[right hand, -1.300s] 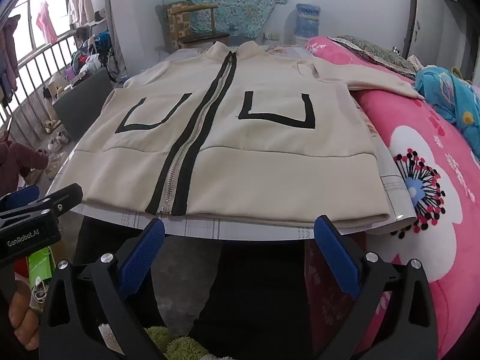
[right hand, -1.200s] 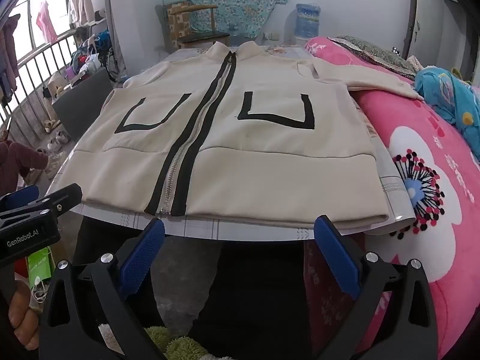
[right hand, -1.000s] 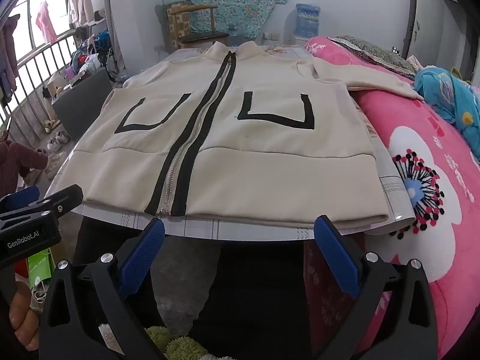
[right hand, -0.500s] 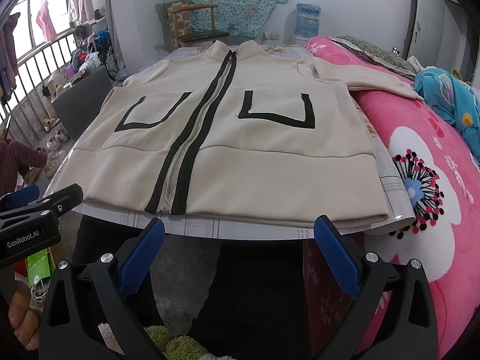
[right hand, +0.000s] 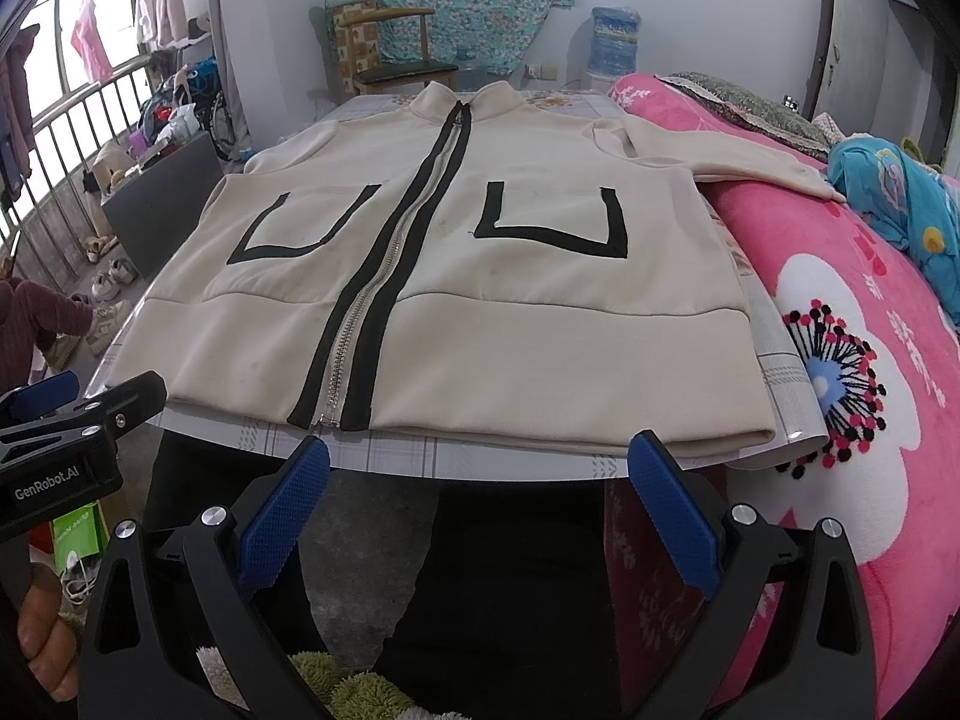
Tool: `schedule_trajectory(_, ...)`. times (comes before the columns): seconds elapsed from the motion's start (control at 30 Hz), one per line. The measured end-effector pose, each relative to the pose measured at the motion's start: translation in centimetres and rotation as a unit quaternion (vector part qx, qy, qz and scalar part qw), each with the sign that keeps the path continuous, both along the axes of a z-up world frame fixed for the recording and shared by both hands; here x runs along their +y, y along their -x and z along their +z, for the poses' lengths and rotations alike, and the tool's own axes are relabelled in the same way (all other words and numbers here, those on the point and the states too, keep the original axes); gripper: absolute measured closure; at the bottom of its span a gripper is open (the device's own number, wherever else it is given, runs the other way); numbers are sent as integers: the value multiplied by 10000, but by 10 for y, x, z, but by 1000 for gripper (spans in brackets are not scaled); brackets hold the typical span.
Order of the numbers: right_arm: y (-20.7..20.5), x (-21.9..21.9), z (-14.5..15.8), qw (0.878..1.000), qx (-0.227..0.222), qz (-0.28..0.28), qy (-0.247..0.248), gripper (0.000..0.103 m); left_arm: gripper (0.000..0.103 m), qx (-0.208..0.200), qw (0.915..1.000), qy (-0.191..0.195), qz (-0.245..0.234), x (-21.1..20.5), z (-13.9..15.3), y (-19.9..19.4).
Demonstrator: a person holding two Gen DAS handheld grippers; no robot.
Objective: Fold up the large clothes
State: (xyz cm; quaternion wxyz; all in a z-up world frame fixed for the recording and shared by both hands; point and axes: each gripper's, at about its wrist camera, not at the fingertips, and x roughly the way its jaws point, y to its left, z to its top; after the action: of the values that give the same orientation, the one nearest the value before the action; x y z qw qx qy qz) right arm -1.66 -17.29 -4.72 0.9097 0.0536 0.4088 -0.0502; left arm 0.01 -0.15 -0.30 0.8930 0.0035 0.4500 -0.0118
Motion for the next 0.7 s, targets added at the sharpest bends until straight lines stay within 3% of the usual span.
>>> schedule_trajectory(0.7,0,-1,2,10000,-14,-20,22,6,8,-1,10000,6,-8,1,0,0)
